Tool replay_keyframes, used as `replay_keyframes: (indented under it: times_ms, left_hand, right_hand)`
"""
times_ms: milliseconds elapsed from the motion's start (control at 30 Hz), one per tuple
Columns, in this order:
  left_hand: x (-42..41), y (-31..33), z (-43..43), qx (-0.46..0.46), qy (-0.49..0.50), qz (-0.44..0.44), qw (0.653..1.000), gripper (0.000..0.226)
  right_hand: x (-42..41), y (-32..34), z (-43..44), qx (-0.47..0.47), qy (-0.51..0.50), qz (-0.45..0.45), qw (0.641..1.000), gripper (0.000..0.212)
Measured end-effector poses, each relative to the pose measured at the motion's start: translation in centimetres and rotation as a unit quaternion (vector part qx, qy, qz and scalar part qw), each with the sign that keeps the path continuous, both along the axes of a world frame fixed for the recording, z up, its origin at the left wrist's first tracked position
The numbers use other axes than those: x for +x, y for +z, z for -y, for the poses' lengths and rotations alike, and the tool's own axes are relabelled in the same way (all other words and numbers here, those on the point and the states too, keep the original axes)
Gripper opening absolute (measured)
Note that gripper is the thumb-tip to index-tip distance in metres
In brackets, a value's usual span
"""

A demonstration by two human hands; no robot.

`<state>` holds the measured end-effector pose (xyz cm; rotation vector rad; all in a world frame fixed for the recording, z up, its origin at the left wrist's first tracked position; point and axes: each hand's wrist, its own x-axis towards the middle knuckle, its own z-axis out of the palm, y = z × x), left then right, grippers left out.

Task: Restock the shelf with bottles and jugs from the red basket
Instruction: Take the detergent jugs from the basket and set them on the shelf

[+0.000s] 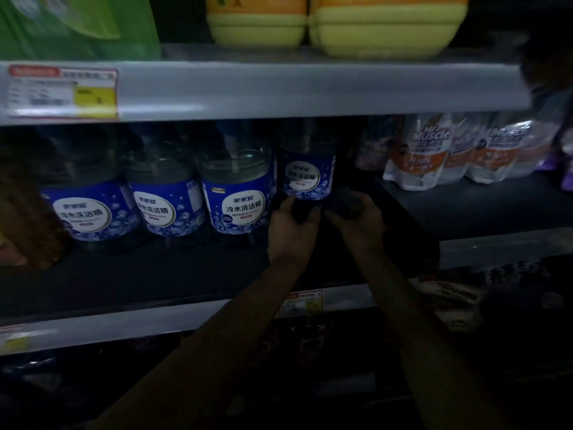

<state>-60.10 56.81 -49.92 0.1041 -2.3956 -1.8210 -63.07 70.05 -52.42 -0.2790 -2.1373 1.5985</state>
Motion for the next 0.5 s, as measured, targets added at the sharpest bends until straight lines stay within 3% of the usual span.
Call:
replay_keyframes:
  times_ms: [167, 267, 500]
  left_hand:
    - [3.2, 1.5, 2.1, -0.176, -0.058, -0.023, 0.982, 0.081]
    - [6.3, 3.7, 3.4, -0.255, -0.101, -0.031, 0.961, 0.071]
    - [12.3, 6.0, 8.6, -0.456, -0.118, -0.091, 0.878, 0.085]
  right_hand:
    - [3.7, 2.7, -0.8, 0.085, 0.004, 0.014, 0.996, 0.063]
    - [6.4, 4.2, -0.5, 0.157, 0.012, 0.010, 0.987, 0.055]
    - [13.7, 7.1, 1.5, 0.333, 0.029, 0.033, 0.942, 0.081]
